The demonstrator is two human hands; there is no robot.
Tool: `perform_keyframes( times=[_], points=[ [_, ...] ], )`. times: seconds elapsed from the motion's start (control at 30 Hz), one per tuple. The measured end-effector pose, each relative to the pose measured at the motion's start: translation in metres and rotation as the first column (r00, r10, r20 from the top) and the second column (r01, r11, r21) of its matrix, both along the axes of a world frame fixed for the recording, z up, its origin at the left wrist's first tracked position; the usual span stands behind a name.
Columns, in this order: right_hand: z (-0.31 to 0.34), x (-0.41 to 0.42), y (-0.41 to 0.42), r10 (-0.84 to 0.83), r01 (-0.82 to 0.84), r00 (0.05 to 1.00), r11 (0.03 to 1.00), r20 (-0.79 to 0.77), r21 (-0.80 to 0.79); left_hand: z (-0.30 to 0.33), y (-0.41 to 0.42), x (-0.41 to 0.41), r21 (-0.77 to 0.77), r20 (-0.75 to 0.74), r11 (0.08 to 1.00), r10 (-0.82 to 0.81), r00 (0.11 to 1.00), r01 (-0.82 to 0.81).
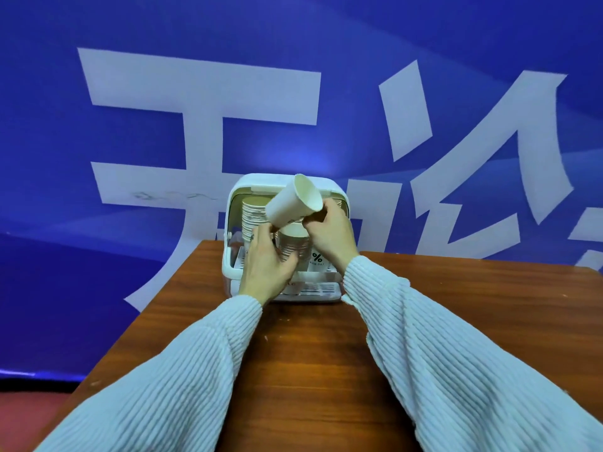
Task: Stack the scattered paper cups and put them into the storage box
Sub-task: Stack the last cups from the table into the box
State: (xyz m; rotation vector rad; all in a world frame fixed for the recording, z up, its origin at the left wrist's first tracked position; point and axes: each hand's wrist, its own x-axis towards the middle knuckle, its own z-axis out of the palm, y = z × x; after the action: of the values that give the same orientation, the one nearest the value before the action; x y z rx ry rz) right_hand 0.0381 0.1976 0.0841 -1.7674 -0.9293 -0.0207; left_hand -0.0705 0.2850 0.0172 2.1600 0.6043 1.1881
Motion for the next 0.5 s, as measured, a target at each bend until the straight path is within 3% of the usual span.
perform_keyframes(
  times=[0.13, 0.3, 0.4, 0.5],
  points=[
    [-0.004, -0.003, 0.001, 0.017, -0.016, 1.000, 0.999, 0.019, -0.037, 0.005, 0.000, 0.003, -0.047, -0.003, 0.999, 0.000, 1.000, 0.000],
    [-0.009, -0.002, 0.000, 0.177, -0.171, 0.984, 0.977, -0.034, 0.128, 0.009, 0.000, 0.003, -0.054, -0.037, 0.999, -0.010, 0.999, 0.008],
    [-0.012, 0.004, 0.004, 0.081, -0.096, 0.989, 0.988, 0.121, 0.119, 0.010, 0.003, 0.004, -0.060, -0.066, 0.998, -0.013, 0.998, 0.010],
    [-0.009, 0.008, 0.000, -0.033, 0.024, 0.985, 0.998, 0.167, 0.057, 0.010, 0.004, 0.004, -0.092, -0.067, 0.996, -0.007, 0.998, 0.001]
  ],
)
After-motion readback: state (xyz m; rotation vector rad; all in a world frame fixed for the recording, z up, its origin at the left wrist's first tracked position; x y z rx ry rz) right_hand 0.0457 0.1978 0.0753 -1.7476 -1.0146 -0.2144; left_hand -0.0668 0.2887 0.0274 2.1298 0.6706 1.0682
